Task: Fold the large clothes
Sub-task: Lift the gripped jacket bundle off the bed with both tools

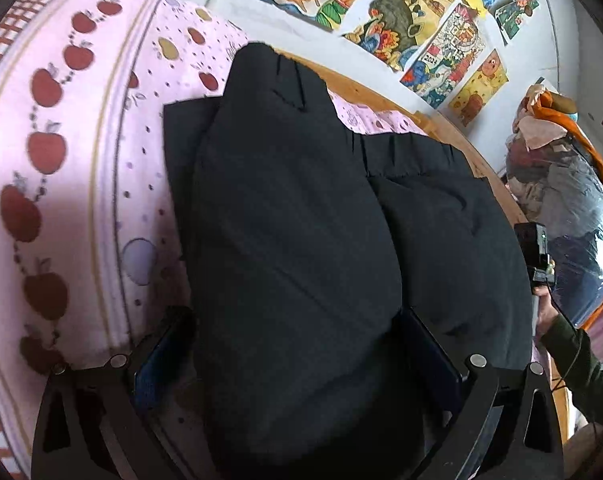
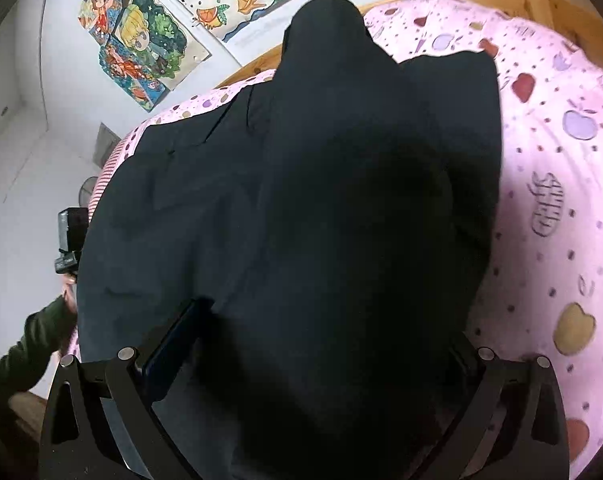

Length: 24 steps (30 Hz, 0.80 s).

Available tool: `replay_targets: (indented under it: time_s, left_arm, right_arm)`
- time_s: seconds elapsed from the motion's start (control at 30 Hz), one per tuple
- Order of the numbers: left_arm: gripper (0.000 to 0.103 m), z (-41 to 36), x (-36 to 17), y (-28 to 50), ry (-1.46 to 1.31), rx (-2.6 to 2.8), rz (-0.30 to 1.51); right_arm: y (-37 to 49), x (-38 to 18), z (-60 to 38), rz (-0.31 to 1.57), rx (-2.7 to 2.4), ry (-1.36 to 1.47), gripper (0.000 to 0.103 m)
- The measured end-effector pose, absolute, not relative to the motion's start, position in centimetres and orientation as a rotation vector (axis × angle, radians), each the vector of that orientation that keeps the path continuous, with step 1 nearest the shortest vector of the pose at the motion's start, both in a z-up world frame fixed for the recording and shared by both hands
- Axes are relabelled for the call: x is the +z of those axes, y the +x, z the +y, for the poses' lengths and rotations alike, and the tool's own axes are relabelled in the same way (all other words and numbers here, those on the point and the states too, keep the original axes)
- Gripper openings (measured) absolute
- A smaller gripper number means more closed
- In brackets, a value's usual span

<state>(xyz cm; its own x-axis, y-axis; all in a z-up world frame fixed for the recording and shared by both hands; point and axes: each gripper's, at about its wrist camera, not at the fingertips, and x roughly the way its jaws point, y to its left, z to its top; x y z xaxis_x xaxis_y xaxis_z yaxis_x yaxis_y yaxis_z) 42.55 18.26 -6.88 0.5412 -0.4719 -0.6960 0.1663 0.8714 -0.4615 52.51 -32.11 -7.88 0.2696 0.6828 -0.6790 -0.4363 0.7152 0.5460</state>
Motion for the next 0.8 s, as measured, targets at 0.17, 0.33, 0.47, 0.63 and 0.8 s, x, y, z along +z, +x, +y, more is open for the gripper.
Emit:
replay_targets:
  time_s: [0.17, 0.33, 0.47, 0.63, 0.8]
  left_arm:
    - [0.103, 17.5, -7.7, 43.7, -0.388, -0.432, 0.951]
    - [0.103, 17.3, -8.3, 44.1, -0.412, -0.471, 0.961]
    - [0.103, 17.1, -8.3, 44.2, -0.418, -0.476, 0.959]
    - [0.103, 17.4, -8.5, 44.1, -0.427, -0.483, 0.943]
    - [0.103, 17.7, -8.6, 44.2, -0.431, -0.485, 0.944]
  right_arm:
    - [53.4, -8.6, -31.6, 1.076, 0.799, 0.300, 0.102]
    - [53.8, -9.0, -31.4, 1.071, 0.825, 0.335, 0.102]
    - [53.6, -9.1, -31.1, 1.066, 0.816, 0.327, 0.102]
    - [53.0, -9.3, -31.6, 1.045, 0.808, 0.316, 0.102]
    - [53.0, -9.4, -32.0, 1.020, 0.804, 0.323, 0.102]
